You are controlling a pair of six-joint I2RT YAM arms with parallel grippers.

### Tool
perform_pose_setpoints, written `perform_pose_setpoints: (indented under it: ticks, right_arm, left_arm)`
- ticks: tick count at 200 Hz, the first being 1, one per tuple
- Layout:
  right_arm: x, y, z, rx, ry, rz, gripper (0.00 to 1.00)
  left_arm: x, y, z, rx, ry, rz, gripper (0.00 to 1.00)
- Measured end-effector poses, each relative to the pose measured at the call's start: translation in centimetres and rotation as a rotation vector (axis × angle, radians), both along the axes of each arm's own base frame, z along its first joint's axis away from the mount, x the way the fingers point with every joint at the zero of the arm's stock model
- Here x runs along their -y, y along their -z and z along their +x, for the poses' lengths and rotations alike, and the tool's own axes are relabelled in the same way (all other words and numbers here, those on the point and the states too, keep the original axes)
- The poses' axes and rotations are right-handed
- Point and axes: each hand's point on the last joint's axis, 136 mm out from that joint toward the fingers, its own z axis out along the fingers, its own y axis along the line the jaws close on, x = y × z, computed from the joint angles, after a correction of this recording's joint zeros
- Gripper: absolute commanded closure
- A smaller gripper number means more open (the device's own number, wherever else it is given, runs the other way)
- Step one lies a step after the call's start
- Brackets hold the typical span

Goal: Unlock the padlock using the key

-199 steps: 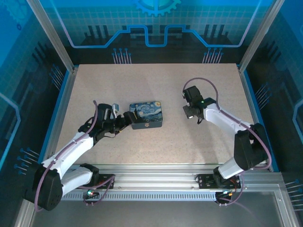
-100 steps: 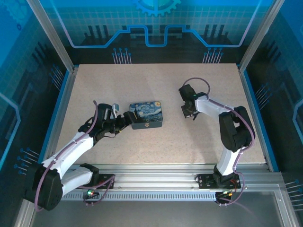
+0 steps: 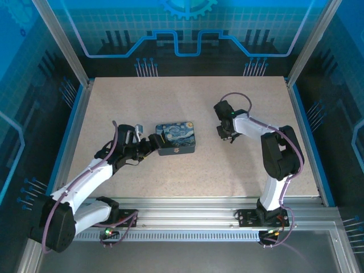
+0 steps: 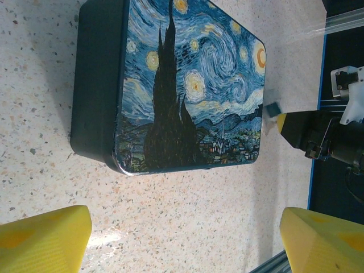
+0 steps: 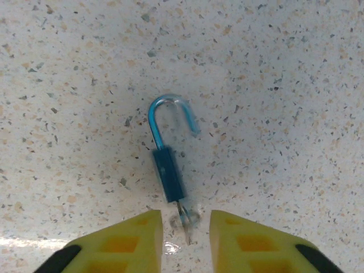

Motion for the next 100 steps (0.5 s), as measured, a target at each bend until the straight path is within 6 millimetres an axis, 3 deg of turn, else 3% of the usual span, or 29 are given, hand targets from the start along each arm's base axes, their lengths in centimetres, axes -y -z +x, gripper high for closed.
perform_pose_setpoints:
  ticks: [28, 61, 69, 70, 72, 75, 100]
  right_arm:
    - [-0.1, -1.1, -0.2, 0.015, 0.001, 0.015, 0.59]
    - [-0.4, -4.5, -0.2, 0.093, -0.001, 0.069, 0.44]
    - [-0.4, -5.6, -0.4, 0.12, 0.003, 0.088, 0.38]
    - [-0.4, -5.8, -0.5, 0.126, 0.006, 0.093, 0.32]
    - [-0.4, -6.0, -0.5, 0.13, 0.002, 0.095, 0.12]
    - [-0.5, -6.4, -0.6, 0.14, 0.002, 0.104, 0.01]
    - [-0.3, -8.8, -1.9, 0.207, 0.003, 0.161, 0.0]
  left_arm:
    - [0.0, 0.0, 0.0, 0.0, 0.0, 0.0, 0.13]
    - [-0.1, 0.1, 0.0, -0.001, -0.006, 0.007, 0.09]
    - [-0.2, 0.1, 0.1, 0.0, -0.008, 0.014, 0.07]
    - [-0.3, 0.1, 0.1, 0.001, -0.008, 0.017, 0.06]
    - [-0.3, 0.2, 0.1, -0.002, -0.01, 0.018, 0.06]
    - [-0.3, 0.2, 0.0, -0.003, -0.009, 0.021, 0.05]
    - [-0.9, -0.3, 0.5, 0.004, -0.018, 0.06, 0.01]
